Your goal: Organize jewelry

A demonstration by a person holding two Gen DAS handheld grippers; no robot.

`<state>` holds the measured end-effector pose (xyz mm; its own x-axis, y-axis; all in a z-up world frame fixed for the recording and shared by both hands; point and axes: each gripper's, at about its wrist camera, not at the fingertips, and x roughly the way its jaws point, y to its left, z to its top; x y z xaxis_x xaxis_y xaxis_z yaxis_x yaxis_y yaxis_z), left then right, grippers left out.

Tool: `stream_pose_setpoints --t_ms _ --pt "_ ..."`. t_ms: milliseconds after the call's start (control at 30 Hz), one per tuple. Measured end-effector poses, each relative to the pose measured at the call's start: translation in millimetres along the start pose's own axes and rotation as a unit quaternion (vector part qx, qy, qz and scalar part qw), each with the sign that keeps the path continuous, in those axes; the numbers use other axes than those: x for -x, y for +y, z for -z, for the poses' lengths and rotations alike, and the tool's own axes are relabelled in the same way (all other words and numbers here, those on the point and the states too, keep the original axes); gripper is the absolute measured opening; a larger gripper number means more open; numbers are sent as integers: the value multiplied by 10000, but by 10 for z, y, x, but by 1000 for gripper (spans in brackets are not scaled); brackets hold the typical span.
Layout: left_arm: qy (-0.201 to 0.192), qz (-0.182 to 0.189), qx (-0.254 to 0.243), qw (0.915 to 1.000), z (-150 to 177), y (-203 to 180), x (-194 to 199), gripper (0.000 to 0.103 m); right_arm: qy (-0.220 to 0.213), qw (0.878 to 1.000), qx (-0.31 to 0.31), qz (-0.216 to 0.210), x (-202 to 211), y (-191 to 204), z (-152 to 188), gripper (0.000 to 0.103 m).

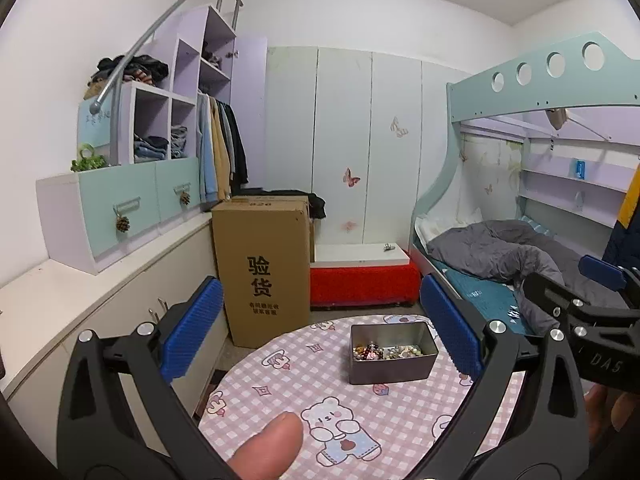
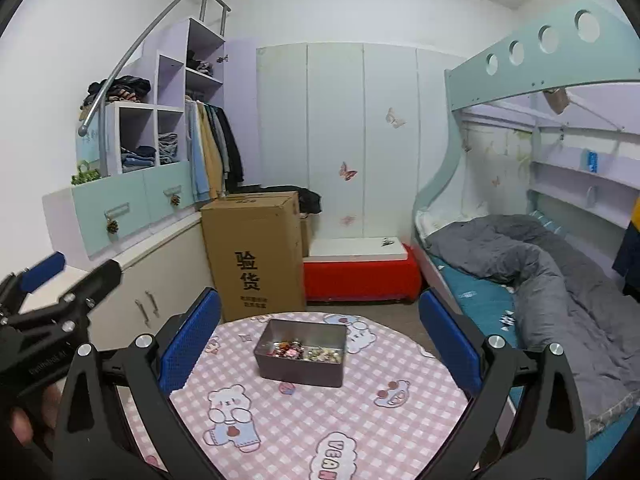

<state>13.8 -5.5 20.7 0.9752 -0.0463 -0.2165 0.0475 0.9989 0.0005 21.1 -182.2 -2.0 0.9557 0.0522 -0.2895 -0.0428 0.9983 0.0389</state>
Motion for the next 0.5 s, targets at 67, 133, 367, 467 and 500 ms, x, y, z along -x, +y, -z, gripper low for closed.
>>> stream_pose_setpoints --t_ms 67,133,367,467,500 --pt "-39 -16 25 10000 19 12 45 97 -47 9999 19 118 35 1 28 95" --pt "-75 -35 51 10000 26 24 77 97 -67 9999 -17 156 65 -1 45 95" --pt "-242 -158 133 9995 31 81 157 97 -179 9994 -96 266 114 -5 49 95" --pt "-265 -155 172 9994 38 94 162 97 -210 9993 -101 284 132 17 53 95" --pt "-267 -149 177 9994 39 95 161 97 -224 9993 -99 287 140 20 57 95"
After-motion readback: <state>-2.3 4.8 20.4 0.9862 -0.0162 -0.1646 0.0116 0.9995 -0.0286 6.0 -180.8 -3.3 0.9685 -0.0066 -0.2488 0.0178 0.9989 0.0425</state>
